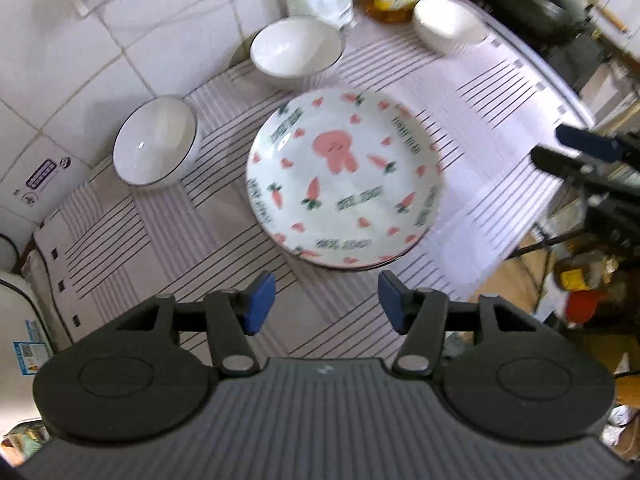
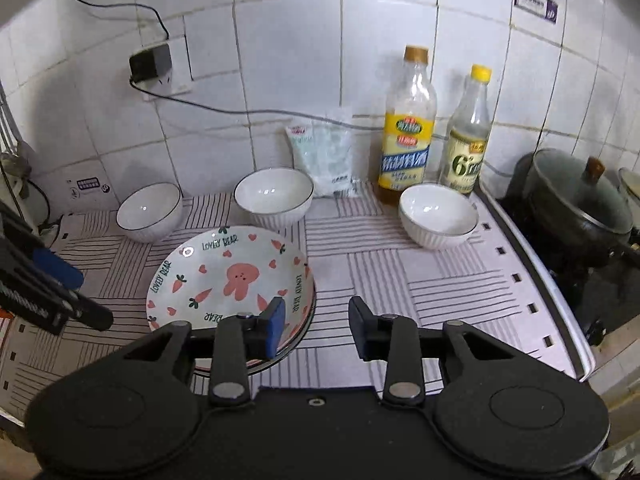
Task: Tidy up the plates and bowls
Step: 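Move both grippers toward the white bowl beside the bottles, then grasp the white bowl rim with both grippers and lift it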
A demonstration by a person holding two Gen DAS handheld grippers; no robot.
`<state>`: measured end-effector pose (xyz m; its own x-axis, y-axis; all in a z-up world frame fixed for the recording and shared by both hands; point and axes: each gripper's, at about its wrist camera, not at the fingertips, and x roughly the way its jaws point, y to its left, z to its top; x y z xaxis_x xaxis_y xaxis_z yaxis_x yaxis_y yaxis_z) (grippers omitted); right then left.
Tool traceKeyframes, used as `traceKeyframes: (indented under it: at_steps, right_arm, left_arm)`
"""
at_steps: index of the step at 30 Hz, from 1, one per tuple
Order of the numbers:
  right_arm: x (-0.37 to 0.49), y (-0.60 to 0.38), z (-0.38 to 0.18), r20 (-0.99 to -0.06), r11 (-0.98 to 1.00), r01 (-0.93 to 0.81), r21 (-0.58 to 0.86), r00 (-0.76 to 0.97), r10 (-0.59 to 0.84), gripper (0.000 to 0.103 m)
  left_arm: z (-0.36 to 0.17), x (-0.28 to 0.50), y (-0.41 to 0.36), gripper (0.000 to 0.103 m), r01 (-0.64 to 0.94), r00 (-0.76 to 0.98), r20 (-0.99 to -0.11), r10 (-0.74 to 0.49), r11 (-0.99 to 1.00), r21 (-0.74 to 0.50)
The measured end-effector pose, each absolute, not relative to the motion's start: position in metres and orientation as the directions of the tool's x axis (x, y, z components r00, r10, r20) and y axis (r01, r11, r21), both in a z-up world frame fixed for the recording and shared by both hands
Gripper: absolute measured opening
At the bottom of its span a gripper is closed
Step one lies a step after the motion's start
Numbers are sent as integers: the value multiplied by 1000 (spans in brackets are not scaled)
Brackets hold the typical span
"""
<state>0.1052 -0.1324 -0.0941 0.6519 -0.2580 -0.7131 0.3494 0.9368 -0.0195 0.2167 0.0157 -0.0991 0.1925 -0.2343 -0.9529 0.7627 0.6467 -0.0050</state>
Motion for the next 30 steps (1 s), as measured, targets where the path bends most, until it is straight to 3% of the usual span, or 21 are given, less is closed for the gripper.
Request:
traceKeyframes:
  at_steps: [3, 7, 12, 15, 30]
  right_arm:
    - [96, -139, -86, -692, 936, 353, -16, 671, -265, 46]
    - [86, -152, -86, -652, 960, 280, 2, 728, -211, 67]
    - [83, -187, -96, -610, 972, 231, 46, 777, -156, 74]
    - [85, -214, -103, -589, 974, 214, 69, 797, -134, 89]
    - [143, -355, -184, -646, 988, 156, 13, 755, -111, 91]
  left_arm:
    - [-82, 214, 12, 63, 757, 199, -939, -280, 653, -34]
    - [-69, 214, -2, 69, 755, 223, -926, -303, 655, -33]
    - [-62, 220, -31, 74, 728, 256, -917, -305, 686, -25]
    - [-63, 225, -52, 78, 696, 265, -912, -313, 716, -43]
    - [-92, 253, -176, 92, 562, 333, -858, -390, 813, -151]
